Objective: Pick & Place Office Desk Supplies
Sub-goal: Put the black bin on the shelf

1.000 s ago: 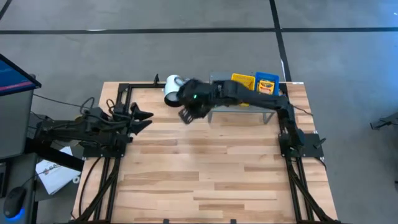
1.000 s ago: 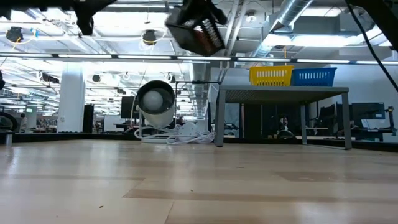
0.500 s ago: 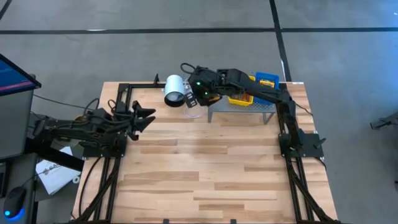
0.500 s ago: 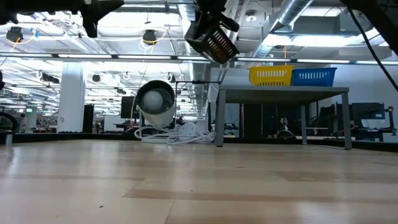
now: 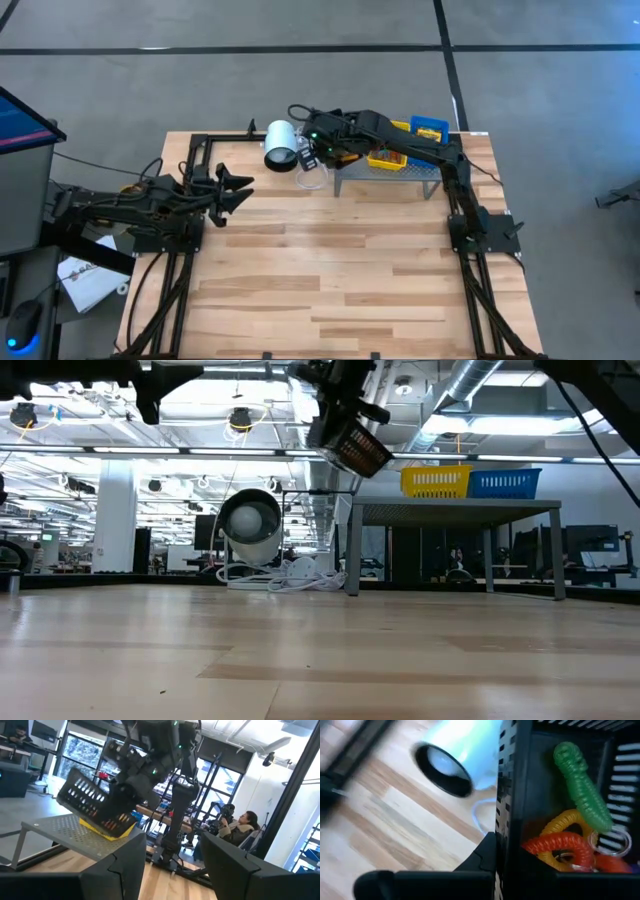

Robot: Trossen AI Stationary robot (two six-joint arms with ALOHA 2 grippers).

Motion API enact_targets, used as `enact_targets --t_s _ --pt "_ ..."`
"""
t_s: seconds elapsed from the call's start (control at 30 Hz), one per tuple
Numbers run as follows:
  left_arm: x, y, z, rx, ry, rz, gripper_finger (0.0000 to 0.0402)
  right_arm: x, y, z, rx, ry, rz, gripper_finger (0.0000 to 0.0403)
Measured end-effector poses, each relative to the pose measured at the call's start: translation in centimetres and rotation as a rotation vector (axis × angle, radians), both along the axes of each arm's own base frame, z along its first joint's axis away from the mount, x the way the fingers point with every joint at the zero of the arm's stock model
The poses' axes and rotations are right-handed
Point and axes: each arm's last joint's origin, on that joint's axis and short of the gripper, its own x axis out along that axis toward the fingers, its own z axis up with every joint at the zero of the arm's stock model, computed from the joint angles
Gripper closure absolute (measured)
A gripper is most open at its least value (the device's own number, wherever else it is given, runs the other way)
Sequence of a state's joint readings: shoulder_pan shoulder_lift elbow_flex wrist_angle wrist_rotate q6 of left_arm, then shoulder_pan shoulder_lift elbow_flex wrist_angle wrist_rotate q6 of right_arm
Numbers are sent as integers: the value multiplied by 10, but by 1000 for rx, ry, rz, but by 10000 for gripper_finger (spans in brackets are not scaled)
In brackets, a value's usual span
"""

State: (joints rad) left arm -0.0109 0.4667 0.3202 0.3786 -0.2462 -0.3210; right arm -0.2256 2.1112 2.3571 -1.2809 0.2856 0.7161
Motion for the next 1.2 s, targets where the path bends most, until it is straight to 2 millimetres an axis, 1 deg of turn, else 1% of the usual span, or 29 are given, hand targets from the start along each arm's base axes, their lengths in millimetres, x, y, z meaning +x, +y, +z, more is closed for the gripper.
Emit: enact_targets --t_s 0.07,0.1,0.2,0.27,0.5,0.77,1.2 --pt "0 0 0 -1 2 0 216 2 -1 -7 -1 35 -3 403" --pt "1 0 0 -2 4 -1 216 5 -1 -9 0 29 -1 403" --pt "1 0 0 -4 0 -1 216 6 -6 -14 9 47 -16 403" --pt "1 0 0 -4 1 -2 216 8 -8 -14 1 23 -15 403" --pt "1 0 0 -4 -2 -2 216 7 -12 -15 -10 31 -41 403" --pt "1 0 0 -8 -3 -3 216 1 -15 -18 6 80 -77 403" --pt "1 0 0 -25 -5 -7 216 -3 -20 -19 24 105 -96 403"
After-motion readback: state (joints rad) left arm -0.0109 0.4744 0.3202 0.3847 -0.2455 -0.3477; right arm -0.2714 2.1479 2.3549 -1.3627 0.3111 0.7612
